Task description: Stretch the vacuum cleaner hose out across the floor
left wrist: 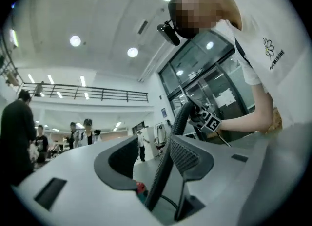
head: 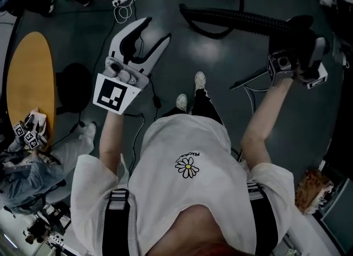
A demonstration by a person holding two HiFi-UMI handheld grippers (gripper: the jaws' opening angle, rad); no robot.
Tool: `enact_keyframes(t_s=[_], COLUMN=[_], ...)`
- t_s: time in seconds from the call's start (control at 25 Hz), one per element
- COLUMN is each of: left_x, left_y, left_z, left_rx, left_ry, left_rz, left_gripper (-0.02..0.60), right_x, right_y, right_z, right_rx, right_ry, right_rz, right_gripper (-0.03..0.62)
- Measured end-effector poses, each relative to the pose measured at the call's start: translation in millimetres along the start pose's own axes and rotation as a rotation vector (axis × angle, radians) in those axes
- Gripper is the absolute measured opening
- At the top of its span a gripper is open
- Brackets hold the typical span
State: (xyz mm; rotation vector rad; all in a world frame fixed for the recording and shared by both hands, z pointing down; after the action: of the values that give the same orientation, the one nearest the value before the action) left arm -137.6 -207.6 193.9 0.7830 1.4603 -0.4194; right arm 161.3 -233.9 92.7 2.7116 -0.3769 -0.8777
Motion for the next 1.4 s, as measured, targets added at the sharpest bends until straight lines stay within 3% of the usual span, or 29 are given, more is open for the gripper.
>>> enact_keyframes(t_s=[0.12,0.28,0.4,0.48,0.56,0.64,0.68,0.76,0.88,0.96,1.04,1.12,1.2,1.28,1.4], left_x=[30,35,28,23,17,6,4,18,63,94,105,97,88,78,67], left_y=[0,64,127,167,220,288,320,379,465,514,545,562,570,574,573], left_z=[19,30,16,0,-21,-44,-57,-87,-150,-189,-215,-229,-242,-254,-263], left_rx=[-0.217,-0.599,-0.897,-1.074,-1.234,-1.37,-1.425,-1.53,-1.713,-1.767,-1.742,-1.705,-1.678,-1.617,-1.504], left_ry=[0.013,-0.12,-0.256,-0.317,-0.354,-0.388,-0.367,-0.259,-0.13,-0.045,-0.011,-0.048,-0.097,-0.148,-0.203], left_rz=[0.082,0.087,0.031,-0.072,-0.15,-0.116,-0.104,-0.177,-0.295,-0.346,-0.392,-0.468,-0.56,-0.603,-0.662], left_gripper=[0.233,0.25,0.25,0.25,0.25,0.25,0.249,0.245,0.244,0.244,0.244,0.244,0.244,0.244,0.244], right_x=[-13,-35,-62,-87,-117,-151,-168,-200,-239,-255,-265,-274,-286,-296,-305], right_y=[-26,-65,-89,-98,-108,-124,-136,-172,-241,-286,-318,-333,-342,-355,-379], right_z=[20,30,29,37,48,57,58,54,31,11,-4,-20,-38,-53,-60], right_rx=[0.024,-0.01,-0.093,-0.157,-0.16,-0.133,-0.117,-0.082,-0.015,0.037,0.07,0.028,-0.066,-0.136,-0.168], right_ry=[-0.005,-0.094,-0.308,-0.496,-0.646,-0.796,-0.875,-0.999,-1.034,-0.934,-0.796,-0.736,-0.75,-0.771,-0.799], right_rz=[0.024,0.067,0.091,0.15,0.233,0.295,0.323,0.392,0.605,0.779,0.884,0.892,0.88,0.885,0.837], right_gripper=[0.17,0.167,0.163,0.163,0.163,0.163,0.163,0.164,0.164,0.166,0.166,0.164,0.166,0.166,0.166])
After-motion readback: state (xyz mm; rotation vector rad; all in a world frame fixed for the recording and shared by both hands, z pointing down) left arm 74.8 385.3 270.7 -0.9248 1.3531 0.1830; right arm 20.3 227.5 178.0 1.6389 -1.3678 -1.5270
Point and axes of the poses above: the fingertips, and each gripper's own axes: z forward along the fingers, y to its right, x out of its top, the point moved 2 cm from there along -z, backward along the fingers, and after that the axes turned 5 degrees about -y, right-handed, at the moved point
